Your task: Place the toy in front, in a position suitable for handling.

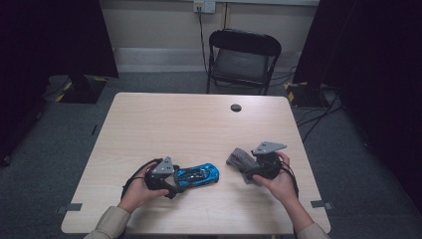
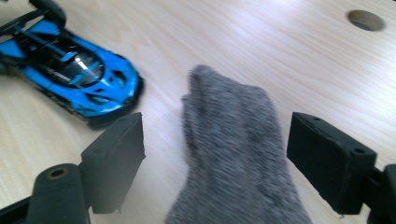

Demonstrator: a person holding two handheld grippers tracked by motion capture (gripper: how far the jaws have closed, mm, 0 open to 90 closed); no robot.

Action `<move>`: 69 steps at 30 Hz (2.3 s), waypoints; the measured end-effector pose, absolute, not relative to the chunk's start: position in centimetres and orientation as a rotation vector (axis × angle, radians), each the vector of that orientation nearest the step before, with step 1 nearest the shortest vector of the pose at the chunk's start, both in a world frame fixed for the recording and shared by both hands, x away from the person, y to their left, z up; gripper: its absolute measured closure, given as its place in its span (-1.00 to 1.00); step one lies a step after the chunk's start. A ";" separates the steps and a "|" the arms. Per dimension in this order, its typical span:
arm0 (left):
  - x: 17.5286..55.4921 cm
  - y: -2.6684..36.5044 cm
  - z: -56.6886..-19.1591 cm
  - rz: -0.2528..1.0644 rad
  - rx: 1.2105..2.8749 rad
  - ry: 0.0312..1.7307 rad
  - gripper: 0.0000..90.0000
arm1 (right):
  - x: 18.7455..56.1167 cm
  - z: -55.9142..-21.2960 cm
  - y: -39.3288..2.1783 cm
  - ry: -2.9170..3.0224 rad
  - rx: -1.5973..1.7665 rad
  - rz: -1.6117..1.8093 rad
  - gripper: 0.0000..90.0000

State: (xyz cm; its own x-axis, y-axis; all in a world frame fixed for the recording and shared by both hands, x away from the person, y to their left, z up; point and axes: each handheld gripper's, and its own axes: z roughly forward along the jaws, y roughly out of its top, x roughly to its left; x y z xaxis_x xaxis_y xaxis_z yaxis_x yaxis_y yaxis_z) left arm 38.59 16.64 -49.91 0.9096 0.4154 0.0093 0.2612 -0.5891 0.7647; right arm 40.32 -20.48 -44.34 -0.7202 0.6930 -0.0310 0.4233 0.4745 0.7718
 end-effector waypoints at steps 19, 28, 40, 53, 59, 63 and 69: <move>38.8 16.0 -50.0 0.209 2.262 0.512 -0.66 | 41.0 -48.2 -19.3 2.440 0.940 0.858 0.47; 38.6 16.5 -50.0 0.213 2.255 0.532 -0.64 | 39.9 -45.1 -17.0 2.450 0.932 1.018 0.69; 38.5 16.6 -50.0 0.198 2.244 0.509 -0.48 | 39.1 -43.4 -8.0 2.711 0.772 1.244 0.69; 39.1 15.7 -50.0 0.189 2.257 0.470 -0.52 | 39.2 -44.6 -6.5 2.806 0.675 1.136 0.69; 39.1 15.8 -50.0 0.176 2.251 0.471 -0.51 | 38.9 -44.1 -7.4 2.766 0.681 1.083 0.69; 39.1 15.9 -50.0 0.163 2.245 0.474 -0.50 | 39.3 -44.6 -10.0 2.724 0.762 1.034 0.69; 39.1 15.9 -50.0 0.163 2.246 0.476 -0.50 | 39.7 -44.9 -12.7 2.680 0.847 1.024 0.69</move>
State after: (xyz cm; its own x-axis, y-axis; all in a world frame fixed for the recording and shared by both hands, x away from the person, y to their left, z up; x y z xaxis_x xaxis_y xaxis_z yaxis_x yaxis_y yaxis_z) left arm 39.12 15.92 -49.96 0.9202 0.3896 -0.0387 0.2840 -0.5961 0.7510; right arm 39.74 -12.73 -44.92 -0.8293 0.5558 0.0590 0.4534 0.6073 0.6524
